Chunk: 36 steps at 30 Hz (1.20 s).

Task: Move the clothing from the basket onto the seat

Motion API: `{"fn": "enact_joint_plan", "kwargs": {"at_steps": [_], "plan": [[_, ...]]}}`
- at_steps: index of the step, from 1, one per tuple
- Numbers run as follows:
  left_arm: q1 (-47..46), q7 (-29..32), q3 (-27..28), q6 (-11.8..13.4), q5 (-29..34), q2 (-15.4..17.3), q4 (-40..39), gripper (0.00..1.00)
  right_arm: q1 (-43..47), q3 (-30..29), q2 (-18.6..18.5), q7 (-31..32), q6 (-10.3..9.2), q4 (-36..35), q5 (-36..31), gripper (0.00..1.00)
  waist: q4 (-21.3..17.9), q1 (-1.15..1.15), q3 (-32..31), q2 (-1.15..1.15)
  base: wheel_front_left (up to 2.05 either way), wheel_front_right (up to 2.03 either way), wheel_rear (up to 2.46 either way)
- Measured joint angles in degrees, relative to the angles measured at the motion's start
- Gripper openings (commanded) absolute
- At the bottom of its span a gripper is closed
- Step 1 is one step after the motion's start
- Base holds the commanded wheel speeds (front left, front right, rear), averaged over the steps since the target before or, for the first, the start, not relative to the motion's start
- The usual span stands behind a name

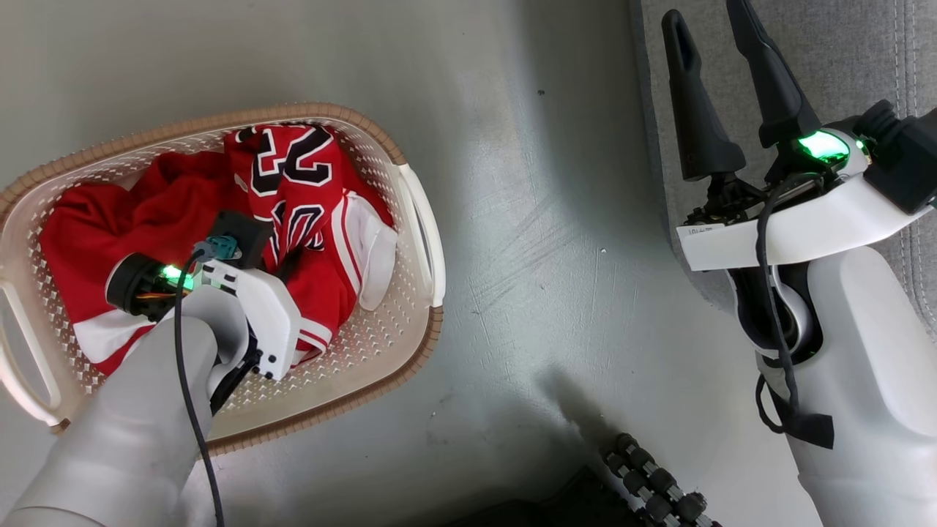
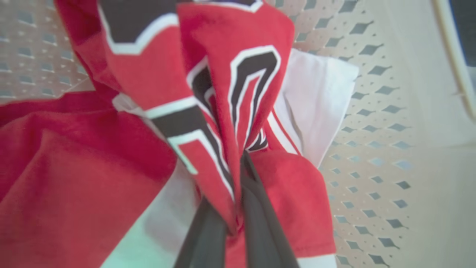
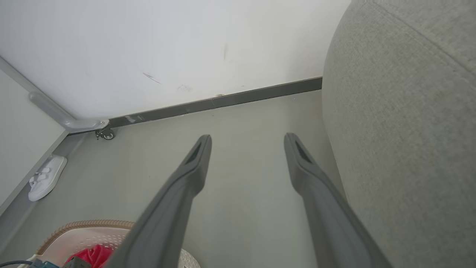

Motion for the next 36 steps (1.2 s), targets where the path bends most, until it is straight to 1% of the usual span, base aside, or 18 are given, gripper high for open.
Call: {"fn": "enact_joint_plan", "kwargs": {"at_steps": [11,16,20,27,36], "plan": [[-1.0,-5.3,-2.2,0.0,-1.8,1.2,-1.7,0.0,-2.3,-0.5,0.0,0.0,0.0,0.0,-0.1,1.0,0.8,0.0,-2.2,0.0,0.0,0.0,0.0],[-1.0,-8.6,-2.9,0.0,-3.1,1.4,-3.6,0.0,-2.3,-1.4,0.0,0.0,0.0,0.1,-0.6,1.0,1.3,0.0,-3.8,0.0,0.0,0.0,0.0],[-1.0,-11.5,-4.2,0.0,-4.0,2.4,-5.0,0.0,-2.3,-1.9,0.0,0.0,0.0,0.7,-1.8,1.0,1.9,0.0,-5.7,0.0,0.0,0.0,0.0],[-0.4,-13.0,-5.6,0.0,-4.8,3.1,-6.8,0.0,-2.2,-2.1,0.0,0.0,0.0,1.9,-2.2,1.0,2.9,0.0,-8.9,0.0,0.0,0.0,0.0],[1.8,-13.7,-5.8,0.0,-6.1,4.5,-8.4,0.0,-2.0,-2.0,0.0,0.0,0.0,3.3,-2.8,1.0,4.1,0.0,-13.2,0.0,0.0,0.0,0.0]]}}
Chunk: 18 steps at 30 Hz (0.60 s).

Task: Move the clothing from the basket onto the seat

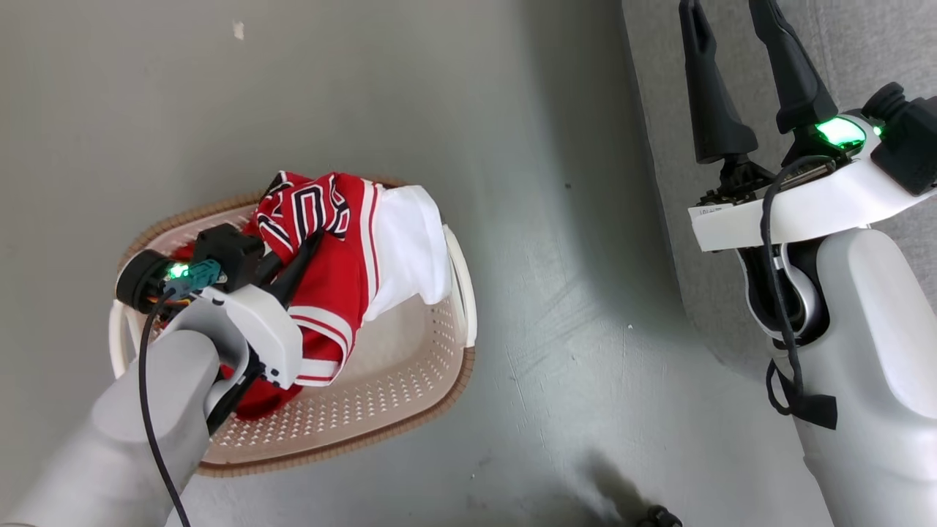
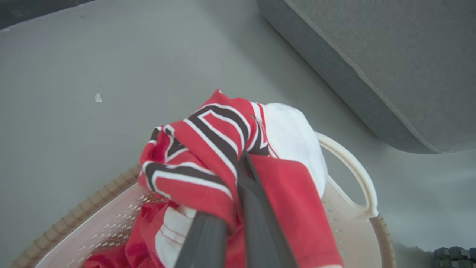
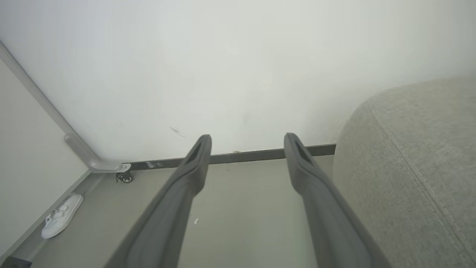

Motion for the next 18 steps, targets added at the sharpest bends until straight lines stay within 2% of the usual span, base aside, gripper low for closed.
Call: {"fn": "enact_joint_plan", "kwargs": {"at_steps": [9,18], "plan": [[2.4,-0.3,0.7,0.0,-1.1,0.0,-3.5,0.0,2.1,-0.2,0.0,0.0,0.0,1.1,-1.3,1.0,1.4,0.0,-5.1,0.0,0.0,0.0,0.0],[3.7,-0.3,6.9,0.0,0.1,0.5,-12.2,0.0,4.5,-0.3,0.0,0.0,0.0,2.4,-2.8,1.0,2.9,0.0,-10.5,0.0,0.0,0.0,0.0]]}}
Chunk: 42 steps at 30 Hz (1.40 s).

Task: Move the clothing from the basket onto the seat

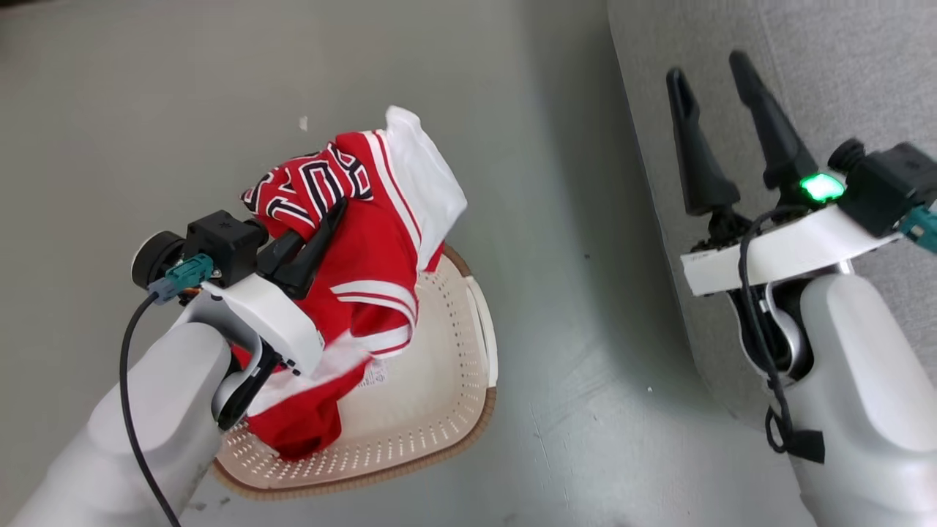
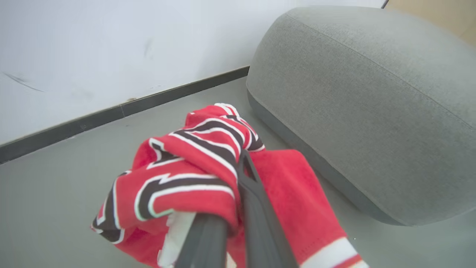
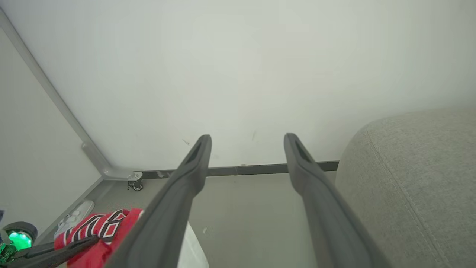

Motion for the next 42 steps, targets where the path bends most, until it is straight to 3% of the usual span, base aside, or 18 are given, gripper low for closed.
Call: {"fn": "enact_joint_plan", "kwargs": {"at_steps": [20,42], "plan": [[7.4,-0.1,6.6,0.1,2.9,-0.5,-11.4,0.0,7.3,2.4,-0.2,0.0,0.0,4.6,-0.3,1.0,3.2,0.0,-12.0,0.0,0.0,0.0,0.0],[13.1,-0.1,6.6,0.3,2.7,-1.8,-11.6,0.0,14.8,4.4,-2.1,0.0,0.0,7.1,1.7,1.0,5.9,0.0,-23.2,0.0,0.0,0.0,0.0]]}}
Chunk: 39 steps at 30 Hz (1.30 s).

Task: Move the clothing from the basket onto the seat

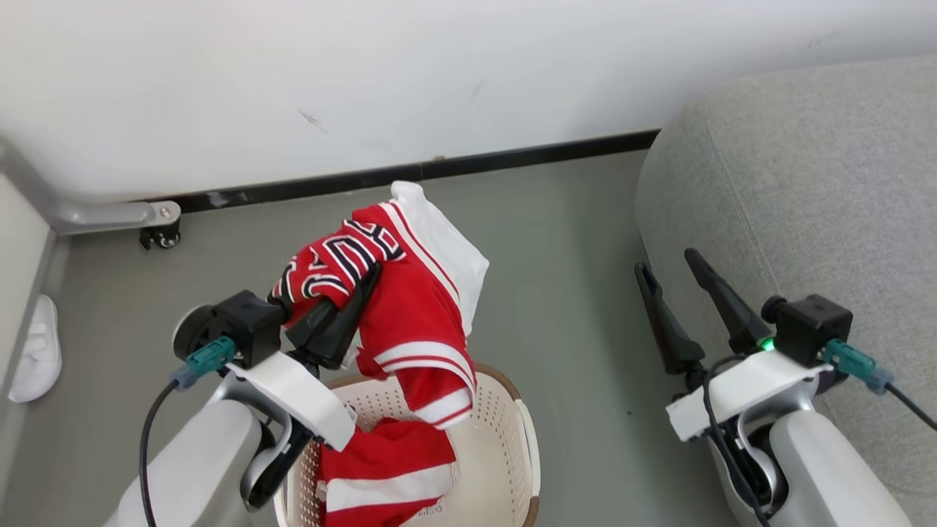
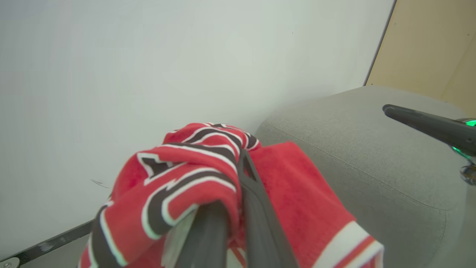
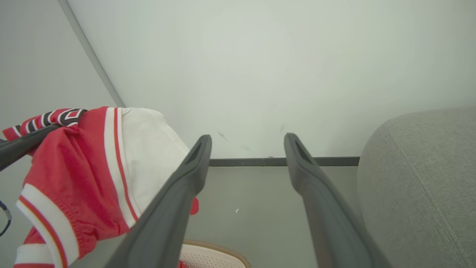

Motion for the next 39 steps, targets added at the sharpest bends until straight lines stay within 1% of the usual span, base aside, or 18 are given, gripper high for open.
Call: {"fn": "enact_joint_plan", "kwargs": {"at_steps": [11,15,21,23,26,27,35,39], "plan": [[1.9,0.0,-0.5,0.3,-0.4,-0.6,0.4,0.0,3.2,0.1,-0.3,0.0,0.0,-0.1,0.9,1.0,1.1,0.0,-3.1,0.0,0.0,0.0,0.0],[1.9,0.1,-0.4,0.8,-0.5,-0.4,0.2,0.0,3.2,1.5,-0.4,0.0,0.0,-0.3,1.4,1.0,1.3,0.0,-3.4,0.0,0.0,0.0,0.0],[1.9,0.2,-0.4,0.9,-0.5,-0.4,-0.1,0.0,3.2,3.2,-0.4,0.0,0.0,-0.8,1.5,1.0,1.3,0.0,-3.4,0.0,0.0,0.0,0.0],[1.9,0.2,-0.3,0.9,-0.5,-0.4,-0.2,0.0,3.2,4.6,-0.4,0.0,0.0,-1.3,1.7,1.0,1.3,0.0,-3.3,0.0,0.0,0.0,0.0],[1.9,0.6,-0.4,1.0,-0.5,-0.5,-0.3,0.0,2.9,9.3,-0.4,0.0,0.0,-1.8,2.4,1.0,1.4,0.0,-3.3,0.0,0.0,0.0,0.0],[1.9,0.6,-0.4,1.0,-0.5,-0.5,-0.3,0.0,2.9,9.3,-0.4,0.0,0.0,-1.8,2.4,1.0,1.4,0.0,-3.3,0.0,0.0,0.0,0.0],[1.6,1.1,-1.0,1.0,-0.5,-0.8,-0.1,0.0,2.6,19.9,-0.5,0.0,0.0,-2.1,3.4,1.0,1.7,0.0,-3.3,0.0,0.0,0.0,0.0],[1.1,1.5,-1.3,1.0,-0.5,-1.3,0.0,0.0,0.5,24.4,-0.6,0.0,0.0,-1.9,3.6,1.0,2.0,0.0,-3.4,0.0,0.0,0.0,0.0]]}}
